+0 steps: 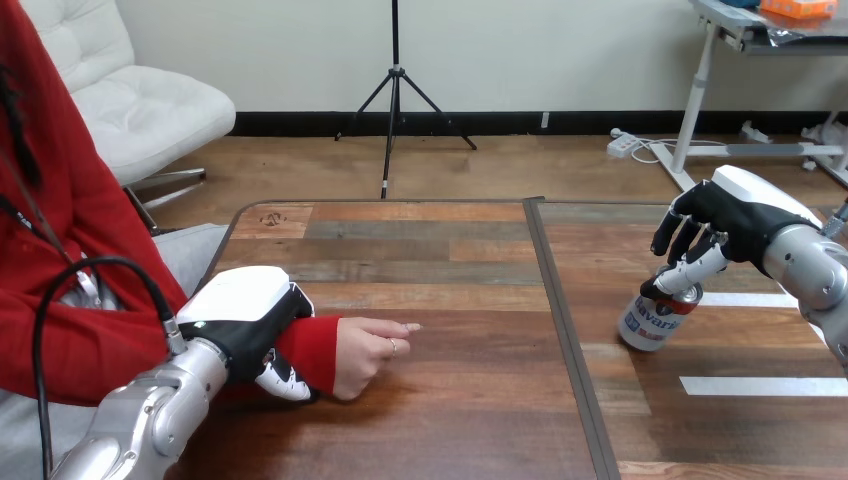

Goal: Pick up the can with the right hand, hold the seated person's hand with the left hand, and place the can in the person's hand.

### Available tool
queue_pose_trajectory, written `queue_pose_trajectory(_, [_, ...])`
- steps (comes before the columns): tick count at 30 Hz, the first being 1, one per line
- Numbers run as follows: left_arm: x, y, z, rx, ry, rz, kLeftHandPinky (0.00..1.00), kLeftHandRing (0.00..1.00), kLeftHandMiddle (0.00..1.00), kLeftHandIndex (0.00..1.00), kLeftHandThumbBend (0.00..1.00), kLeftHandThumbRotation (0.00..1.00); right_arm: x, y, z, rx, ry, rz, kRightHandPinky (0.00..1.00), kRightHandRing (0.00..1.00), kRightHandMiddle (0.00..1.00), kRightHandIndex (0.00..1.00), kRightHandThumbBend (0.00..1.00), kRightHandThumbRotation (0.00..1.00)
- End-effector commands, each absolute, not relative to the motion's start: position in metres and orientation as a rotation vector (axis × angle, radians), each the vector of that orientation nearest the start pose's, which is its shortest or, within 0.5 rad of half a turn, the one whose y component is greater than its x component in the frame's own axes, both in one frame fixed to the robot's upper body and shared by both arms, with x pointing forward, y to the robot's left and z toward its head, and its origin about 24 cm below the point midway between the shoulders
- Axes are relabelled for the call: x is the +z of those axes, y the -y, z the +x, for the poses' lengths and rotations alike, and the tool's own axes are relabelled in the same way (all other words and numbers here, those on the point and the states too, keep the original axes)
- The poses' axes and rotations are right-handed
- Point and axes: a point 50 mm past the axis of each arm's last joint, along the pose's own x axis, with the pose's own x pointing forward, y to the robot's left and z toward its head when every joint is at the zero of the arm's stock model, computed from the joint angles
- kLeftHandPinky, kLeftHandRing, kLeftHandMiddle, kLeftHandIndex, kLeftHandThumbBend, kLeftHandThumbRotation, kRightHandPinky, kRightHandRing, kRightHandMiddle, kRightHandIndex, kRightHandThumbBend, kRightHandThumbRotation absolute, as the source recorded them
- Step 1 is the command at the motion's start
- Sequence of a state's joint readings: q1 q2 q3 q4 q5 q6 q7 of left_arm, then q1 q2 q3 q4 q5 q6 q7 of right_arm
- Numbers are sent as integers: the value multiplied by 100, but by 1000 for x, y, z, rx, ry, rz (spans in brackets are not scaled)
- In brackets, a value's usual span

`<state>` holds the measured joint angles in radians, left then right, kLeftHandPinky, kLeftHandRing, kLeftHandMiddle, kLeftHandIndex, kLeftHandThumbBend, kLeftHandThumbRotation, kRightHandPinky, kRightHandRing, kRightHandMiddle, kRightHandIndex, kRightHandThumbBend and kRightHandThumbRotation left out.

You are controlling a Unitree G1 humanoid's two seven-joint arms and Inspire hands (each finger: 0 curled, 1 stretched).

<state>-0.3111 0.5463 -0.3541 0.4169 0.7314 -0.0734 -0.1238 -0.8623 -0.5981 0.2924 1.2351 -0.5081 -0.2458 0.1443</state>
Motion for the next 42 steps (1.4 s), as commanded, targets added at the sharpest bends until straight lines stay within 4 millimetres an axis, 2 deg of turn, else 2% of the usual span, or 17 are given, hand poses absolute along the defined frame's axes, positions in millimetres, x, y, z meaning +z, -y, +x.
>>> queue_pose_trajectory(1, [64, -188, 312, -367, 41, 1323, 26, 32, 39, 38, 76, 0, 130, 268, 387, 137, -170, -1177, 44, 46, 49, 48, 78, 0])
queue_pose_trajectory(11, [70, -189, 310, -357, 58, 1319, 27, 33, 40, 39, 77, 0, 129, 268, 387, 134, -161, -1159, 43, 45, 48, 47, 78, 0])
queue_pose_trajectory(26, [72, -190, 309, -353, 72, 1308, 25, 32, 40, 39, 77, 0, 125, 268, 385, 118, -153, -1129, 49, 50, 51, 47, 79, 0])
queue_pose_trajectory(32, [72, -190, 308, -352, 72, 1300, 24, 31, 39, 39, 78, 0, 123, 267, 385, 118, -153, -1130, 48, 50, 52, 47, 79, 0])
queue_pose_trajectory(38, [72, -189, 308, -348, 79, 1297, 24, 31, 39, 39, 78, 0, 121, 266, 385, 124, -163, -1132, 50, 53, 54, 51, 80, 0])
queue_pose_trajectory(42, [73, -189, 308, -346, 78, 1292, 24, 30, 39, 39, 79, 0, 120, 265, 386, 130, -175, -1127, 52, 55, 57, 54, 85, 3])
